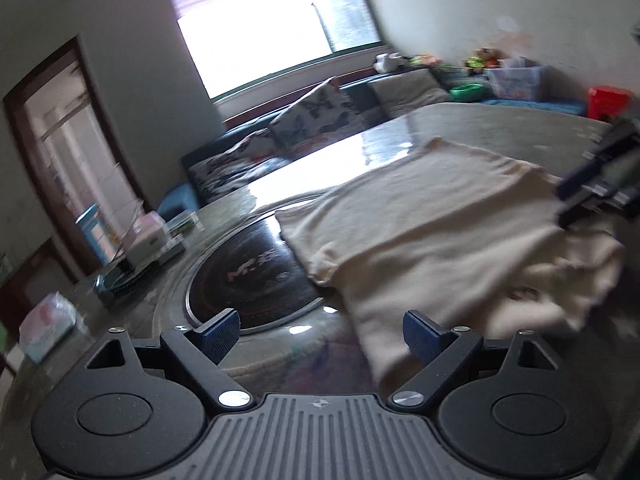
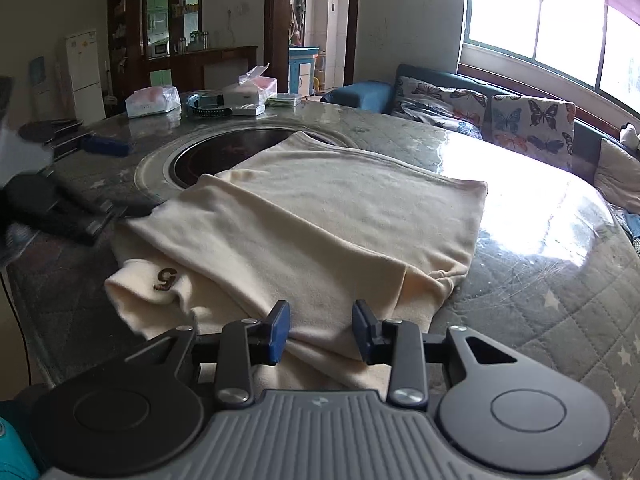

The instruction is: Fold clothes

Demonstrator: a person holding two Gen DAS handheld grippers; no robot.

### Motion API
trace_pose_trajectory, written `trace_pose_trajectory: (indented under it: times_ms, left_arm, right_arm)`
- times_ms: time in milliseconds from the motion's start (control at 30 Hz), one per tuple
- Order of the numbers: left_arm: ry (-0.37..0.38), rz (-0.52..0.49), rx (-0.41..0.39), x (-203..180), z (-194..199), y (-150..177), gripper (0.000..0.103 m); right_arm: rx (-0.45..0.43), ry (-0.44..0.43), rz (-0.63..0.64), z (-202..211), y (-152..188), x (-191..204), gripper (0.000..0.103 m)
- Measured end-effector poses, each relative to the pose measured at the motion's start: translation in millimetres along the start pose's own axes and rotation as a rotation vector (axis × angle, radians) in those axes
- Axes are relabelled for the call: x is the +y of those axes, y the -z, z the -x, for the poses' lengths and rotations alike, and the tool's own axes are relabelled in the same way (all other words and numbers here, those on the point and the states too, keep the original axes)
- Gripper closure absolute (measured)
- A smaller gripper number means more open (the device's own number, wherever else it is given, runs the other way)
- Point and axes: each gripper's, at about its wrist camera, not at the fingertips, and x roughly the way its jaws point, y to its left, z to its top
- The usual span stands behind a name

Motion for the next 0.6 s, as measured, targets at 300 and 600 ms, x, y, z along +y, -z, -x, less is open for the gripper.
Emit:
trace_pose_trajectory:
  times_ms: [300,600]
  left_arm:
    - [0.133,-0.199,-0.072,-42,18,7,0.017]
    - [0.213,-0.226,-0.112,-59,1,-4,0.08]
  right_arm:
    - [-0.006,0.0,-0.004,14,-2,0,0.067]
    - [0.009,0.008,0.061,34,1,6,0.066]
